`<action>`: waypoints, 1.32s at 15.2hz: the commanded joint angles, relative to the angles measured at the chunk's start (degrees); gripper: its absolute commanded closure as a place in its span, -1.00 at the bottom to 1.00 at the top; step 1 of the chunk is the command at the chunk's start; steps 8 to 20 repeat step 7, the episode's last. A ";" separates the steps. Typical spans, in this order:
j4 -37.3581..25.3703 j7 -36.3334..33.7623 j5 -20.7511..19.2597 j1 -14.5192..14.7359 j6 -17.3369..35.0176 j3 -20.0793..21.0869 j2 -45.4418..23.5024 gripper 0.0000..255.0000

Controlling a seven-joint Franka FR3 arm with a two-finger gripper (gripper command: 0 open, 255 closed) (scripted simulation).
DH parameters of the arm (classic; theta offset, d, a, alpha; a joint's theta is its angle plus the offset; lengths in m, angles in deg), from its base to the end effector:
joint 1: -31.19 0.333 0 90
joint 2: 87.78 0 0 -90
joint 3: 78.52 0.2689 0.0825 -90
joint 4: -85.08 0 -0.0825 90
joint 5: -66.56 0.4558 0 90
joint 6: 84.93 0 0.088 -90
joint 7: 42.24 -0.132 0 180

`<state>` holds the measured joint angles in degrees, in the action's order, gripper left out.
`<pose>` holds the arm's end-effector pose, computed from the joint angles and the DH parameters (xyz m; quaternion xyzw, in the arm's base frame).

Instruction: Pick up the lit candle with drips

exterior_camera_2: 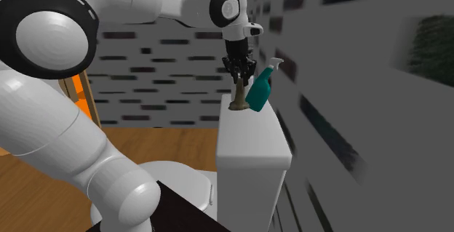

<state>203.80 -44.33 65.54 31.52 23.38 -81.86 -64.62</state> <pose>0.5459 -0.0327 0.5409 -0.9930 0.0413 -0.1108 0.0020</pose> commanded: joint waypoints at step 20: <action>-5.43 -0.05 0.08 0.07 -4.63 0.09 -0.81 1.00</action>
